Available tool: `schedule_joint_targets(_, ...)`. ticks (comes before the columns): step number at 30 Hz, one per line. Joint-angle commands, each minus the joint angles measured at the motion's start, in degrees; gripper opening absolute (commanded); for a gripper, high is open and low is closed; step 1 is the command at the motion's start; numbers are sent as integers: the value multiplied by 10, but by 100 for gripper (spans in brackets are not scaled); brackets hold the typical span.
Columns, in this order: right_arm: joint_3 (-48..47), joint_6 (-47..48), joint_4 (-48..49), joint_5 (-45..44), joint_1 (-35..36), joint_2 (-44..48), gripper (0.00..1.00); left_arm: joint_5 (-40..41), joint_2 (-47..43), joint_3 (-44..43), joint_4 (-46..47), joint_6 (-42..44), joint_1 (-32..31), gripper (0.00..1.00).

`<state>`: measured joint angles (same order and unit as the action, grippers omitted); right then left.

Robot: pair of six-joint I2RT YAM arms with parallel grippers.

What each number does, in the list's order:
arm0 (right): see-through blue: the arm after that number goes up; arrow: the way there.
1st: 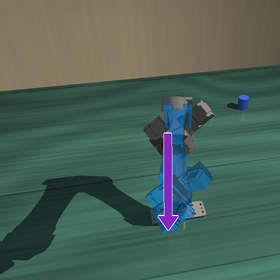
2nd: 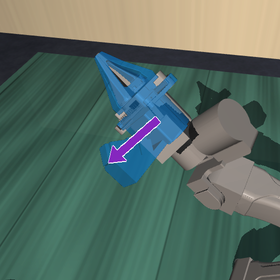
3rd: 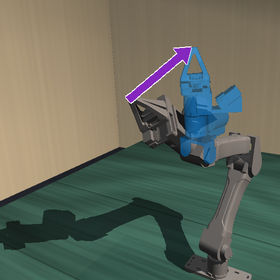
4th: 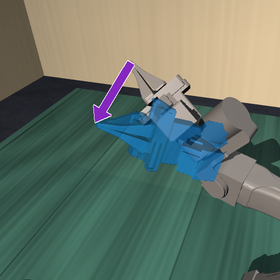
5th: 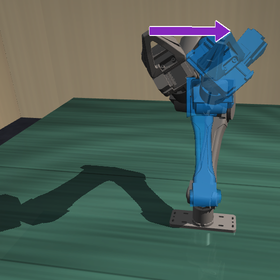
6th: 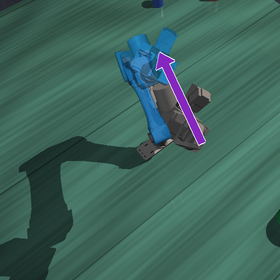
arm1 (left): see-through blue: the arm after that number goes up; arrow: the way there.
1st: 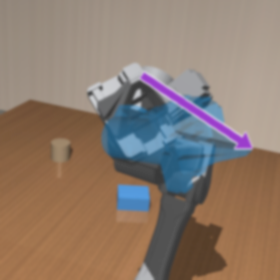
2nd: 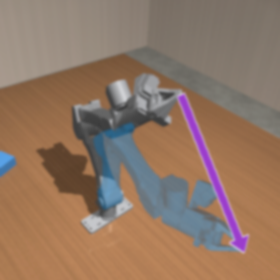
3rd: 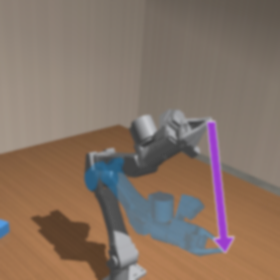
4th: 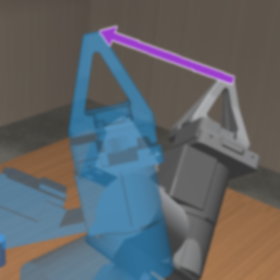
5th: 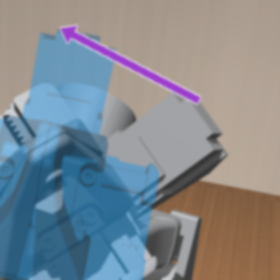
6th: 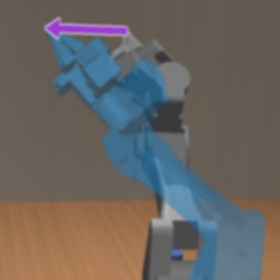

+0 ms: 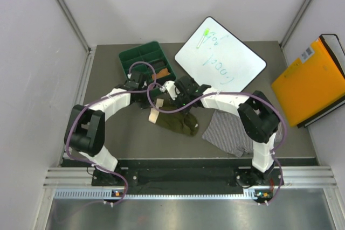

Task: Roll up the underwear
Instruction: Fold the underwear at the center of the board.

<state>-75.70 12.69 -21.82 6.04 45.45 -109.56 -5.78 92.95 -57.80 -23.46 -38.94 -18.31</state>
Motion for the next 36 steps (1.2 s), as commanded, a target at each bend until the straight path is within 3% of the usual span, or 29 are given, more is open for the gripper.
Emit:
schedule_joint_targets(1,-37,8,-7,-12,-13,-5,0,9,3,-30,20,17,3,0)
schedule_joint_targets(22,-55,-3,1,-31,-41,-29,1,-7,53,-71,54,5,7,2)
schedule_joint_targets(23,-58,-6,2,-31,-42,-30,6,-10,54,-72,58,5,7,10)
schedule_joint_targets(24,-60,-8,1,-30,-45,-29,20,-12,53,-71,60,4,7,28)
schedule_joint_targets(25,-66,-13,-1,-32,-46,-28,30,-13,49,-70,62,5,6,39)
schedule_joint_targets(27,-68,-18,-4,-36,-48,-15,54,-23,44,-64,70,5,6,55)
schedule_joint_targets(28,-69,-21,-7,-41,-48,-9,59,-28,40,-63,72,6,6,65)
schedule_joint_targets(32,-67,-39,-23,-56,-50,35,77,-58,21,-44,89,9,6,77)
schedule_joint_targets(36,-36,-100,-51,-67,-50,130,79,-84,-18,-17,99,16,5,82)
